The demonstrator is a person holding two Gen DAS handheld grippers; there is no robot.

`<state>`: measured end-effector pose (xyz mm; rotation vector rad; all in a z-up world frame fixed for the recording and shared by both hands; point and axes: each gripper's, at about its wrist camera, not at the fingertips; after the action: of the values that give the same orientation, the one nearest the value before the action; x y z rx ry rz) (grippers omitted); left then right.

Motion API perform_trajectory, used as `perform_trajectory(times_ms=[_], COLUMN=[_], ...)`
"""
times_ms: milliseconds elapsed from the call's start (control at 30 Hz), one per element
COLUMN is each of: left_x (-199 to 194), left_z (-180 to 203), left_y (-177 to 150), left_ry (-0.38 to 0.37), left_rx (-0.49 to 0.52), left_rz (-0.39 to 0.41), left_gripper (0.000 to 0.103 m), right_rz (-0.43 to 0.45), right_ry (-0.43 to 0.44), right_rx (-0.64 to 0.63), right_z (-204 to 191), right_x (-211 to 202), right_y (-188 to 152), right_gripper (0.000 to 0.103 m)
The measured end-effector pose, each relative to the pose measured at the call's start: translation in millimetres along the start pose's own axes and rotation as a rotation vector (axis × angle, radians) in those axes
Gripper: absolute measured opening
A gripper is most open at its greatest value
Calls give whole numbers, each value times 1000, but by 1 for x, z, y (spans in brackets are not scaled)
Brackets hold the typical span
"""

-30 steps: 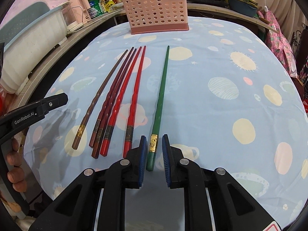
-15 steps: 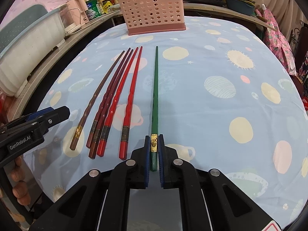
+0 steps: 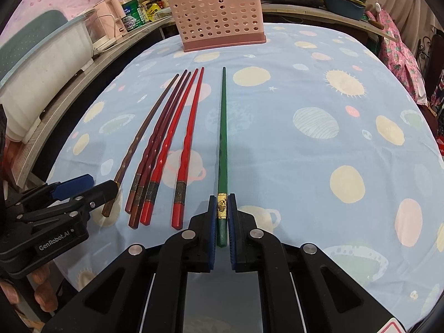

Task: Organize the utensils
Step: 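Grasp the green chopstick with the right tool while the left tool grasps the brown chopstick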

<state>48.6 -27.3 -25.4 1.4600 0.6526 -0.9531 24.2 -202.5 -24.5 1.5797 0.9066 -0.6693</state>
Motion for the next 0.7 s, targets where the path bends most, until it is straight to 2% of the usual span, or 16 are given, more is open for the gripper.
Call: perform_trajectory(times_ms=[233,300,400,700], left_x=[0,0,1,1], left_z=[0,0,0,-1], left_y=[-1,-1,0,2], left_ry=[6,2,-8,-26], left_rx=[8,10,11,4], left_rz=[3,1,-4,-16], left_gripper=[30,19,10,7], right_rz=[0,0,-1,-1], right_ry=[0,-1,0,-2], right_rx=[0,-1,-1,-1], right_z=[0,0,0,0], right_x=[0,0,0,0], right_y=[0,0,0,1], right_gripper=[7,7,7,7])
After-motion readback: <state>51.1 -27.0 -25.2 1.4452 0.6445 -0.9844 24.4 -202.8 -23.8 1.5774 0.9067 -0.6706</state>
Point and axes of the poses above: each gripper's, at about its wrist camera, not at the fingertips, and x roughly the way its jaws point, z to its right, y to its top, and after that the axes turned 3 degrees about y, right-handed
